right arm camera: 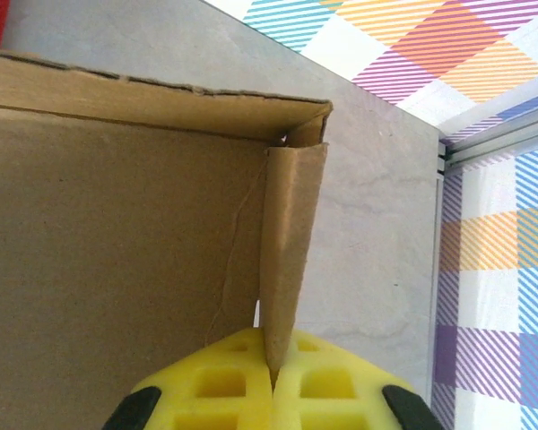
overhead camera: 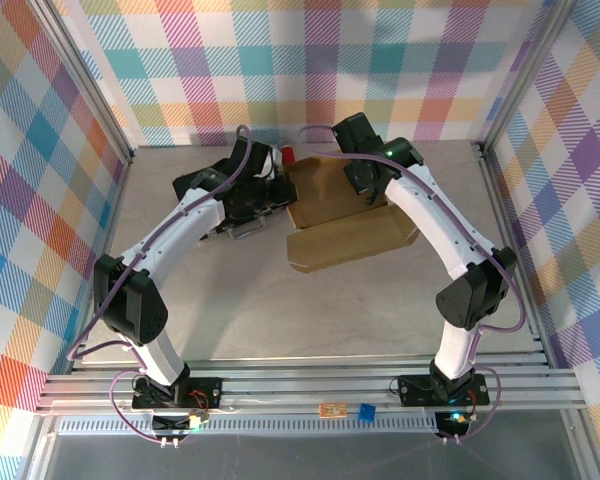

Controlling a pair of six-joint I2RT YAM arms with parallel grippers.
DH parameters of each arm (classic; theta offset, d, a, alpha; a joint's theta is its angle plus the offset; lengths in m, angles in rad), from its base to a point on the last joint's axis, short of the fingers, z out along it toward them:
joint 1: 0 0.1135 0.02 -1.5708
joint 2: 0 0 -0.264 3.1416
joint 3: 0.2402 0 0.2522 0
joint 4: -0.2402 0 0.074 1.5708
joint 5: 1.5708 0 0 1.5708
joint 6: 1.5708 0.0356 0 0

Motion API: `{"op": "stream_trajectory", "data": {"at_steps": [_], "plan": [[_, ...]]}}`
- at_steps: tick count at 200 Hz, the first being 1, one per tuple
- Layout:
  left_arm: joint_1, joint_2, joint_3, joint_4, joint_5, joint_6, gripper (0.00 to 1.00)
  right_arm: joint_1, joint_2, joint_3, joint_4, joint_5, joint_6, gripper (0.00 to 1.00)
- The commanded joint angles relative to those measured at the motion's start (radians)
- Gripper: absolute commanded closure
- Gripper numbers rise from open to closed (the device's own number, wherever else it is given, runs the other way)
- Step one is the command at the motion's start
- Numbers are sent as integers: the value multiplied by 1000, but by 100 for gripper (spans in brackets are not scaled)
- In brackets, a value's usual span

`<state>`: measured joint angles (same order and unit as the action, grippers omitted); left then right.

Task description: Fold the paper box

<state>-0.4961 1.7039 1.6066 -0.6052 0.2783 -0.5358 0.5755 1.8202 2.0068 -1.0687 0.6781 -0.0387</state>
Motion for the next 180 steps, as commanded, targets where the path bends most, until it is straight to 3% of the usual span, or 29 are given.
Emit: {"op": "stream_trajectory", "data": {"at_steps": [1, 35, 55, 90, 116, 153, 180], "plan": [[-6, -34, 40, -1, -1, 15, 100, -16, -40, -15, -30, -121, 29, 100], [-1, -42, 41, 13, 13, 8, 100, -77, -62, -22, -46, -311, 103, 100], [2, -42, 41, 9, 16, 11, 100, -100, -78, -19, -45, -366, 121, 89], [3, -39, 47, 1, 16, 14, 100, -109, -73, 9, -66, -370, 120, 77], [4, -39, 55, -2, 12, 16, 100, -111, -71, -8, -68, -361, 117, 74], [4, -38, 59, -11, 9, 21, 100, -111, -68, -22, -61, -331, 103, 83], [4, -33, 65, -30, -5, 25, 100, -102, -59, -10, -67, -276, 102, 100]]}}
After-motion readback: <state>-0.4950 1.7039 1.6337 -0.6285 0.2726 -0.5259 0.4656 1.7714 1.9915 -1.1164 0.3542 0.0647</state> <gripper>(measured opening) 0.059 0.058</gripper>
